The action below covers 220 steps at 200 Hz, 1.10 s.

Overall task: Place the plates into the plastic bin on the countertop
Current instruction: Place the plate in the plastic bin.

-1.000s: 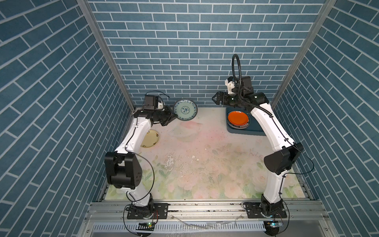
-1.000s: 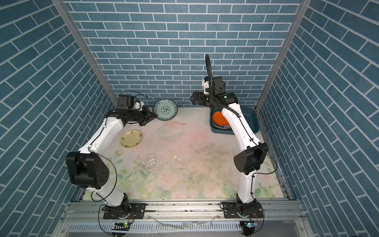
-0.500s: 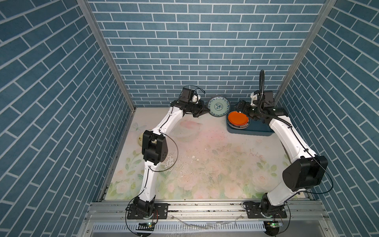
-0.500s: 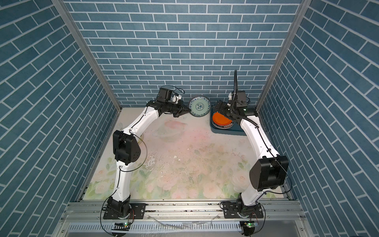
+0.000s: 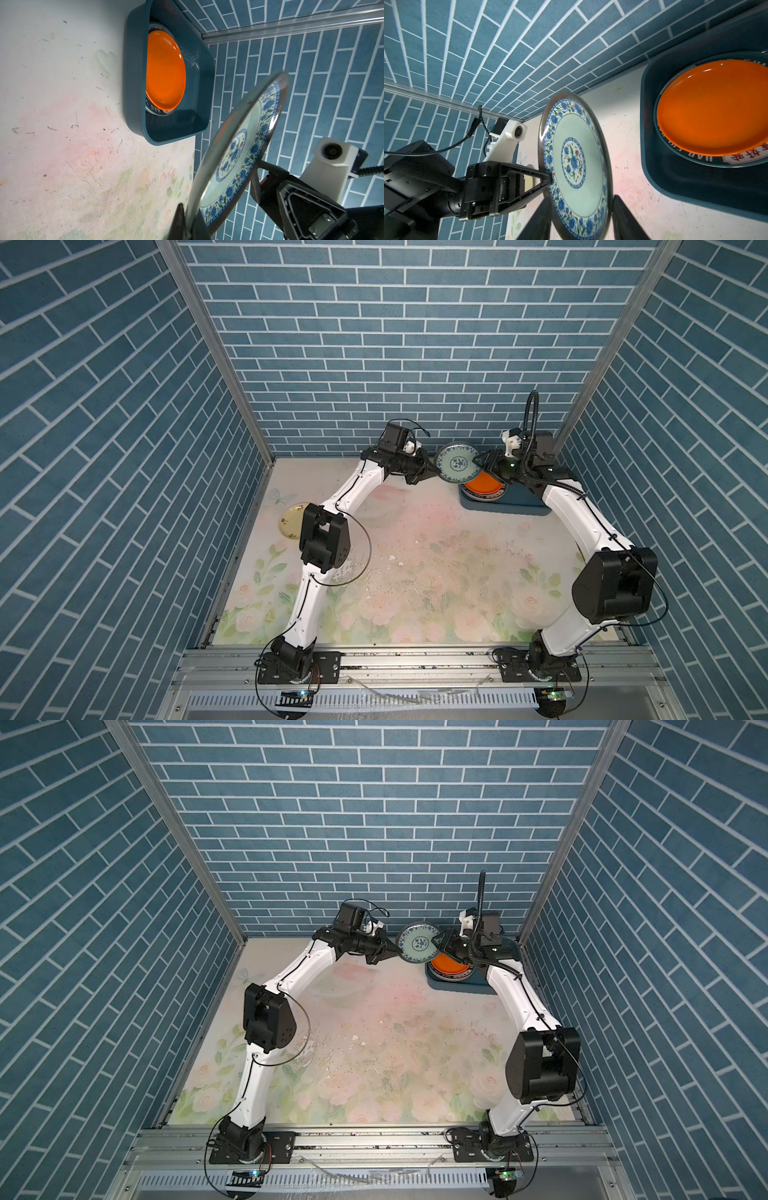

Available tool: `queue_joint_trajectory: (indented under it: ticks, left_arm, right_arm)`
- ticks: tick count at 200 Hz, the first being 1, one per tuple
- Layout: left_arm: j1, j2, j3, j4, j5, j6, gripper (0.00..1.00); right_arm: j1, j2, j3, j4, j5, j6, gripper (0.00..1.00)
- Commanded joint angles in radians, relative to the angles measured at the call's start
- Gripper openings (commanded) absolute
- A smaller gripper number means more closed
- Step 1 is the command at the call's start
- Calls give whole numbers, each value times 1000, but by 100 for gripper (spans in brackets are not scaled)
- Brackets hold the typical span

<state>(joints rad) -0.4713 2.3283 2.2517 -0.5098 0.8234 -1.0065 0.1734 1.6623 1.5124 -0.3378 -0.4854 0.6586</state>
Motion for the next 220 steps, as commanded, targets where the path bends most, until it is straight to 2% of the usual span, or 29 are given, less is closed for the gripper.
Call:
queue_joint_trajectory:
  ticks: [1, 24, 37, 59, 90, 137, 160, 172, 184, 197, 200, 205, 206, 209, 220]
  left_arm:
    - [-8, -42, -24, 47, 29, -22, 0]
    - [-8, -50, -32, 51, 34, -23, 0]
    - [-9, -58, -36, 54, 32, -23, 0]
    - [-9, -64, -47, 59, 30, -26, 0]
    - [-10, -70, -53, 68, 33, -32, 0]
    - [-9, -73, -63, 75, 30, -42, 0]
    - [-9, -69, -67, 89, 29, -55, 4]
    - [-10, -69, -66, 95, 28, -59, 12]
    - [-8, -68, -62, 98, 23, -62, 29]
    - [-6, -69, -61, 111, 19, -66, 43]
    - [-5, -69, -60, 114, 18, -68, 55]
    - [-3, -71, -59, 115, 15, -69, 91]
    - [-3, -70, -59, 116, 14, -69, 95]
    - [-2, -72, -59, 119, 13, -69, 99]
    - [8, -77, -67, 127, 6, -70, 100]
  right_arm:
    - [6, 7, -2, 43, -62, 22, 41]
    - [3, 18, -3, 30, -68, 14, 36]
    - [4, 23, 1, 2, -55, -4, 44]
    - [1, 28, 3, -34, -39, -29, 48]
    - [0, 55, 18, -64, -30, -51, 47]
    - [0, 77, 36, -57, -42, -42, 20]
    - [0, 80, 47, -56, -52, -34, 4]
    - [-2, 82, 46, -54, -52, -25, 0]
    - [-4, 87, 45, -45, -65, -16, 0]
    - [-11, 98, 49, -44, -79, -1, 0]
    - [-12, 101, 48, -45, -79, 3, 0]
    - [-14, 103, 48, -42, -81, 7, 0]
    - [-15, 104, 48, -42, -81, 8, 0]
    - [-15, 105, 47, -41, -82, 9, 0]
    - [-20, 108, 46, -36, -76, 15, 0]
